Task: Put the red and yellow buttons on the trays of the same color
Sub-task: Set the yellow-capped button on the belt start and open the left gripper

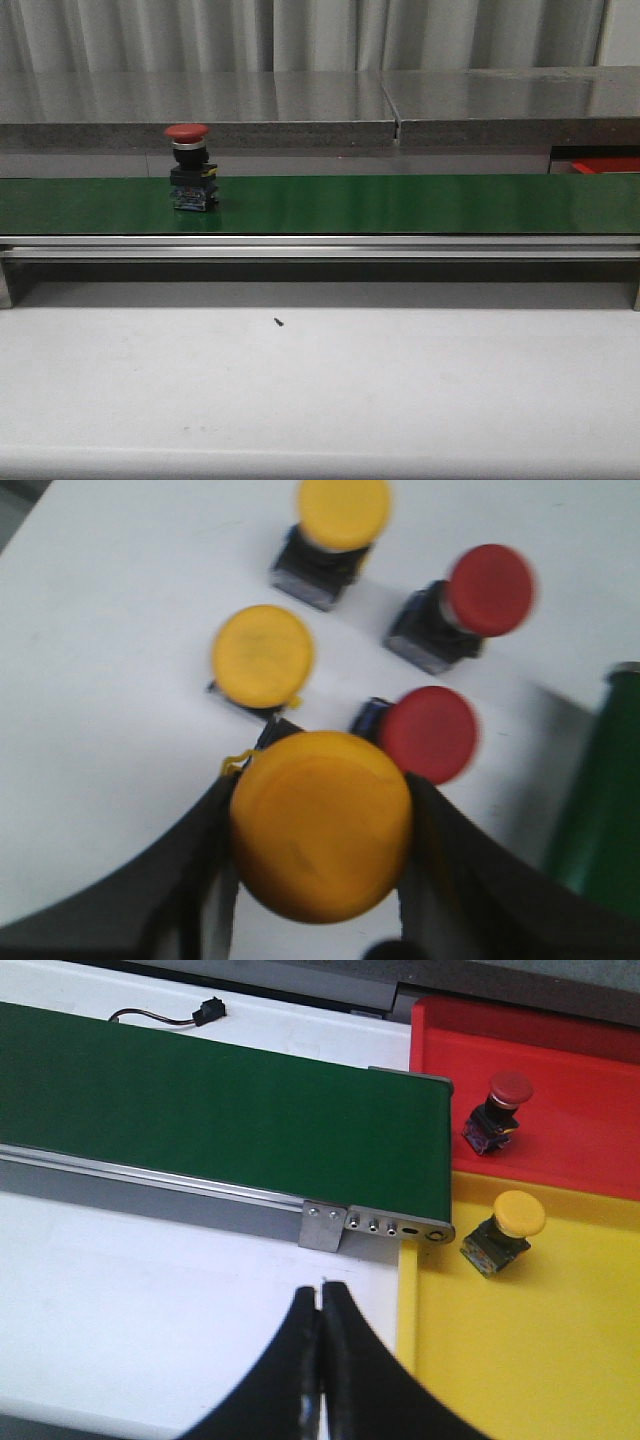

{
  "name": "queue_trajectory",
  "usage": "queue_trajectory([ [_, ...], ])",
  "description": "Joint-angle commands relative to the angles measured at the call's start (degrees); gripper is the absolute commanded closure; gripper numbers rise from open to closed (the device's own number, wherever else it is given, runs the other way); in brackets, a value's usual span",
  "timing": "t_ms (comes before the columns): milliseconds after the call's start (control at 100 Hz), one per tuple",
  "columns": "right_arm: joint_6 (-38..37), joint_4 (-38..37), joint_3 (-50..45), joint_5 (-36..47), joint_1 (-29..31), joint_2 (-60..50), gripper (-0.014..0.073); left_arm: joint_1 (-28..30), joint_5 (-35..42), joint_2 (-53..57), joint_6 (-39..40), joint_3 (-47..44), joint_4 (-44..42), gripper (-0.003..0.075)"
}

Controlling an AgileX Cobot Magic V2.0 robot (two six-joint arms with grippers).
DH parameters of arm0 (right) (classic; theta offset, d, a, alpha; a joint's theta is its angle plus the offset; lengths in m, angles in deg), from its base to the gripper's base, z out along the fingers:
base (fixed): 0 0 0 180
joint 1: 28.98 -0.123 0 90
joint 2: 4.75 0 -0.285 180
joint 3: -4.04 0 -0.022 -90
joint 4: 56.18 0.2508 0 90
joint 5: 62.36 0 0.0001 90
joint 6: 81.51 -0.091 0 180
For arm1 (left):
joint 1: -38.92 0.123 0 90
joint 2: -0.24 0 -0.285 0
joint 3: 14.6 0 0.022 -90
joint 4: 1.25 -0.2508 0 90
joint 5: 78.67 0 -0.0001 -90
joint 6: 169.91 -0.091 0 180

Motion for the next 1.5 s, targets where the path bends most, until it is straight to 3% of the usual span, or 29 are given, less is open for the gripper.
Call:
queue_trajectory([
  [0,0.49,0.60,1.32,3.33,-0.22,-0.02,0.0662,-3.36,-0.02,6.06,-0.34,1.70,2.47,0.0671],
  [390,0.49,0.60,1.32,3.33,-0.22,-0.02,0.0662,-15.08,-0.67,7.78,-0.34,0.88,3.24,0.0671],
  [950,0.49,0.60,1.32,3.33,-0.22,-0.02,0.0662,-15.87,1.62,4.81,-0.34,-3.70,1.95,0.0659],
  [1050,0.49,0.60,1.32,3.33,-0.22,-0.02,0.0662,-15.87,1.62,4.81,-0.34,-3.60,1.95,0.0568],
  [1220,0.49,0.60,1.32,3.33,-0.22,-0.02,0.0662,-15.87,0.88,4.92,-0.34,-3.40,3.67,0.0182],
  [1290,0.49,0.60,1.32,3.33,-0.22,-0.02,0.0662,-15.87,0.88,5.04,-0.34,-3.40,4.30,0.0068],
  [1350,0.49,0.60,1.32,3.33,-0.22,-0.02,0.0662,-15.87,1.09,5.62,-0.34,-3.40,4.85,0.0027],
  [1490,0.49,0.60,1.32,3.33,-0.22,-0.02,0.0662,-16.42,2.27,9.01,-4.97,-3.40,9.34,0.0033],
])
